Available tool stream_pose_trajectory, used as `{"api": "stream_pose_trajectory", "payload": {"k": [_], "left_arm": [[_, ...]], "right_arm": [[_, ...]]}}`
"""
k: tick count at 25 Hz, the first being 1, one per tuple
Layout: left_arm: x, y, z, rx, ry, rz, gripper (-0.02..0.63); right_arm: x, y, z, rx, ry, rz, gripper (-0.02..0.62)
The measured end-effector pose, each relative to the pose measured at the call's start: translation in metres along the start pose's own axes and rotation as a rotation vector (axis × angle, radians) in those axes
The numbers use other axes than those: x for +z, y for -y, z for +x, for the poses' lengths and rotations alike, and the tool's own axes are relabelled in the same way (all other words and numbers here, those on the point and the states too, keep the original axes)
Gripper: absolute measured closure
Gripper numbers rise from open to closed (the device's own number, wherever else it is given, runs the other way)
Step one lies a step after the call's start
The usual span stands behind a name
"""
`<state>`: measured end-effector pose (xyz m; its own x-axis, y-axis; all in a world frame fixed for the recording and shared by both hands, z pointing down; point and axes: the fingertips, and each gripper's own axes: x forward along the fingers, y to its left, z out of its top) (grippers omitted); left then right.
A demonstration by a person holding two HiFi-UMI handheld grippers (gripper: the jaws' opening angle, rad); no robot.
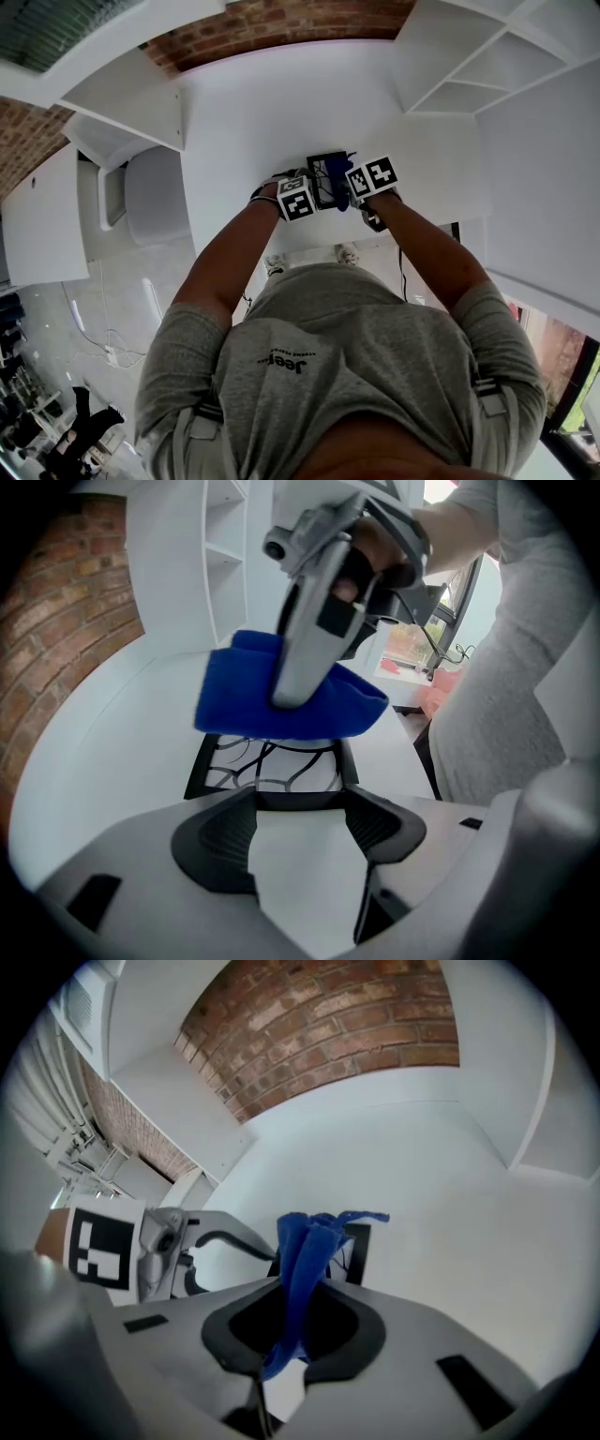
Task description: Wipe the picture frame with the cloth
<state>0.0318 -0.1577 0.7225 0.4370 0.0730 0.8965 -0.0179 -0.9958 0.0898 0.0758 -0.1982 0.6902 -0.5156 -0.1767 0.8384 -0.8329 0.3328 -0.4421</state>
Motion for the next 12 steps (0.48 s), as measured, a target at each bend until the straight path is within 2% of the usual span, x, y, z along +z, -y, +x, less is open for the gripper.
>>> {"api": "stream_pose_trajectory", "payload": {"k": [6,12], "left_arm": [[0.001,0.001,-0.001,0.0,0.006,-0.002,0.31],[0.001,0.0,0.0,0.001,0.011,-0.002,0.31]], "right_arm": [[0.04,0.011,0.016,-0.051,0.007,0.014,0.545],[0.045,0.028,0.033,-0.105,-0.035,0.024,0.545]]}}
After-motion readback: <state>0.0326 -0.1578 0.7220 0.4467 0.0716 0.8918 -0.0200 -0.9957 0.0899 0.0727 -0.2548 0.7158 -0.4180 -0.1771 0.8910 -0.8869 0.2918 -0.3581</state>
